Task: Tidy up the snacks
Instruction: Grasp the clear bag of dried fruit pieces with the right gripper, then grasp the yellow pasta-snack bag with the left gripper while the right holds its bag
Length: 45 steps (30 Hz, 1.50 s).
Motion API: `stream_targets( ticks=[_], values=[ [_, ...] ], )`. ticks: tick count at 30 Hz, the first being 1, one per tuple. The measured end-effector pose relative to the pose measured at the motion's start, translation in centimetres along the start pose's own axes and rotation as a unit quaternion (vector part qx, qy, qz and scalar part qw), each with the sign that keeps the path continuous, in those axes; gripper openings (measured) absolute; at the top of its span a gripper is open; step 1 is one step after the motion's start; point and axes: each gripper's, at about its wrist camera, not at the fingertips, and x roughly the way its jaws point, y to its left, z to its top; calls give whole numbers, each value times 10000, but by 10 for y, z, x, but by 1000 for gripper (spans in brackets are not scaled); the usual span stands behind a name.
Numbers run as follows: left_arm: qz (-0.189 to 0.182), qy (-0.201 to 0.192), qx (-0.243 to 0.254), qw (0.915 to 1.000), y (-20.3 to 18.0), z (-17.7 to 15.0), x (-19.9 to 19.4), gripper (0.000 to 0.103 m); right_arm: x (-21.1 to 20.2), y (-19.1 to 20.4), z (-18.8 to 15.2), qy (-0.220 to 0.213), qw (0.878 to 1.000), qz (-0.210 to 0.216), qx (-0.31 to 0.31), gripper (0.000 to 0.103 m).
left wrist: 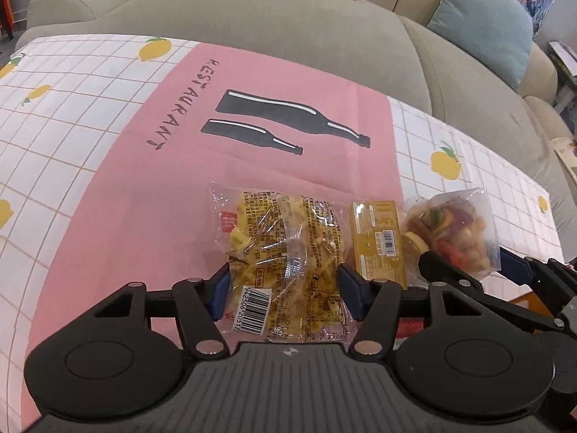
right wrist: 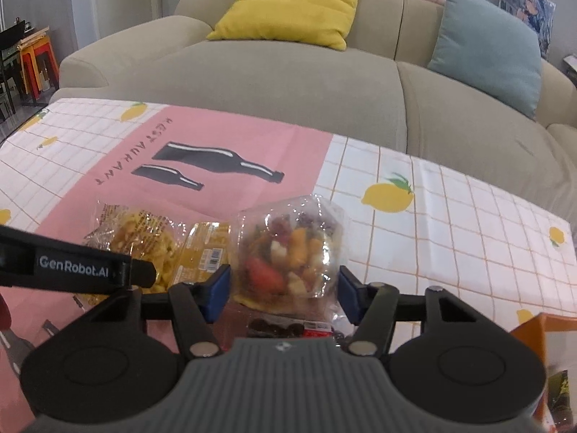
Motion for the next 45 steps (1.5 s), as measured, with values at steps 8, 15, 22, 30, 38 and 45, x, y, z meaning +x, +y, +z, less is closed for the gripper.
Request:
stream_targets(
  ticks=[8, 15, 22, 30, 38, 45],
  values=[
    [-168, -156, 11, 9997, -4, -19, -38, 68, -42, 5, -17, -71, 9999, -38, 81, 60],
    [-374, -81, 216, 9990, -7, -47, -64, 68, -82, 3, -54, 39, 9994, -91, 334, 60],
    [-495, 443, 627, 9958, -9, -86, -66, 68, -112, 6, -97, 266, 9987, -147, 402, 60],
    [-148, 684, 1423, 9874, -21, -116, -60, 69, -119, 8, -131, 455, 9971, -171, 593, 60],
    [203, 724, 2147, 9738, -38, -137, -49, 80, -114, 3, -138, 587, 9954, -202, 734, 60],
    [224, 912, 2317, 9682, -41, -146, -40, 87, -115, 3, -142, 585, 9954, -201, 725, 61]
  ],
)
